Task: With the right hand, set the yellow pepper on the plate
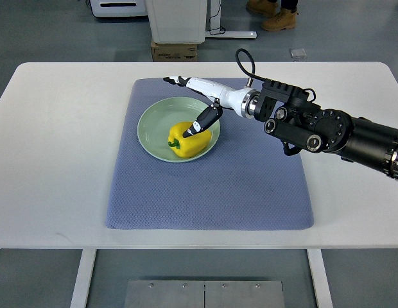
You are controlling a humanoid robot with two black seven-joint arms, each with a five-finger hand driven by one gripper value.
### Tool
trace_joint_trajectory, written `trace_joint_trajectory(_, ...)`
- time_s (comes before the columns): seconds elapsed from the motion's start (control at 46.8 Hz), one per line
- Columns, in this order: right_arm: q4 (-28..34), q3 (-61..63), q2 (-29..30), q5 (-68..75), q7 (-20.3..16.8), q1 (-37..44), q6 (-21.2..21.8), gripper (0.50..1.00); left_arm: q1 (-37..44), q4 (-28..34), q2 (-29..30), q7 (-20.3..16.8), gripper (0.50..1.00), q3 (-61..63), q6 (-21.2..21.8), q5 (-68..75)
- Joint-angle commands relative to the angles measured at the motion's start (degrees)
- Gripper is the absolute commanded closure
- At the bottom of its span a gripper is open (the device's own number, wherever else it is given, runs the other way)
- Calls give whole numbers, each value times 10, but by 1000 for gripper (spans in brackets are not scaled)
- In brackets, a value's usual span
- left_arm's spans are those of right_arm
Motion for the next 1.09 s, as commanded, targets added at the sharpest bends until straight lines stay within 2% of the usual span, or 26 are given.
trace_joint_trajectory(0.0, -2, 21, 0, 5, 0, -2, 0, 502, 0, 1, 0, 0, 500, 0, 0, 0)
trace_joint_trajectory(0.256, -14, 81, 0, 81, -16, -19, -2, 505, 0, 0, 0, 0, 500, 0, 0, 0)
trace_joint_trajectory(0.449, -39, 145, 0, 89, -17, -65, -40, 505, 0, 0, 0, 0, 500, 0, 0, 0)
trace_joint_trajectory(0.598, -40, 221, -4, 90, -19, -103, -47, 505, 0, 0, 0, 0, 500, 0, 0, 0)
trace_joint_trajectory(1.068, -41, 472, -39, 90, -78, -188, -52, 502, 0, 0, 0, 0, 500, 0, 0, 0)
